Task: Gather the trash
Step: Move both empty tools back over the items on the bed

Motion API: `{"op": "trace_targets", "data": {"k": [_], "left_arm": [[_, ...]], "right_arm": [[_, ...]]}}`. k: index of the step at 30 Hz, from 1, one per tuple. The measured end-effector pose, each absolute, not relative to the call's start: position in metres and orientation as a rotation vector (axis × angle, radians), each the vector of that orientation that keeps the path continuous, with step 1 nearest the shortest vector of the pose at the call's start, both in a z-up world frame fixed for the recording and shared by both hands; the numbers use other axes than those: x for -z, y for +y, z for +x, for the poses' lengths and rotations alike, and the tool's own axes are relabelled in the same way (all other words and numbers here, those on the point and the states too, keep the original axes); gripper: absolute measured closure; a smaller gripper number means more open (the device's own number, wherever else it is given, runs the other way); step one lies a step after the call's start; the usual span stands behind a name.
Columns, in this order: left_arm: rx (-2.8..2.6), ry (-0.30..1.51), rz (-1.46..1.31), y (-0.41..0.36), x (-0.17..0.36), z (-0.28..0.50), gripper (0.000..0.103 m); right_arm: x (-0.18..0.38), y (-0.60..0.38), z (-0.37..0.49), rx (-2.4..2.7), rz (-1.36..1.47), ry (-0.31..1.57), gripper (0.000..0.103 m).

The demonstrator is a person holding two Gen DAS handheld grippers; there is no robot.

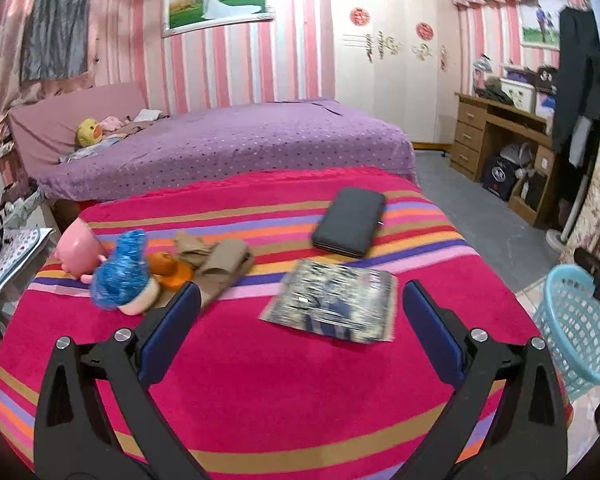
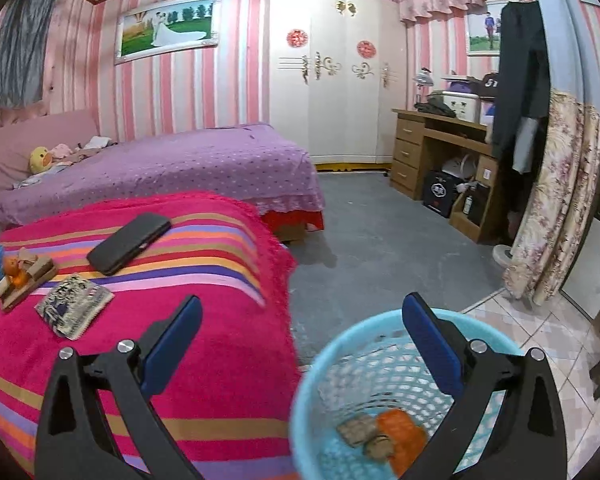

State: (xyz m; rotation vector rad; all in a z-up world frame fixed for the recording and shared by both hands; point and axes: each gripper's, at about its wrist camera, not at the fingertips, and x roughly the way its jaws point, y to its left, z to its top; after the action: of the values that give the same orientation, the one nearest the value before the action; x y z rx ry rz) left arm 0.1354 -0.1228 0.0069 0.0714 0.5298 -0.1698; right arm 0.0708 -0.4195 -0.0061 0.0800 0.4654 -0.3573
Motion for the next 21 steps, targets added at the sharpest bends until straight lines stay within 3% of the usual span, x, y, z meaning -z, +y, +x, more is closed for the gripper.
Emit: {"op": "trace_targets", "data": {"k": [21], "left_arm": [[-0.054,0.614,0.012,0.033,0.023,0.184,0.006]], "right_arm": [[0.013,-0.28,0.148,0.129,-0.074,0.533,0.005]]}}
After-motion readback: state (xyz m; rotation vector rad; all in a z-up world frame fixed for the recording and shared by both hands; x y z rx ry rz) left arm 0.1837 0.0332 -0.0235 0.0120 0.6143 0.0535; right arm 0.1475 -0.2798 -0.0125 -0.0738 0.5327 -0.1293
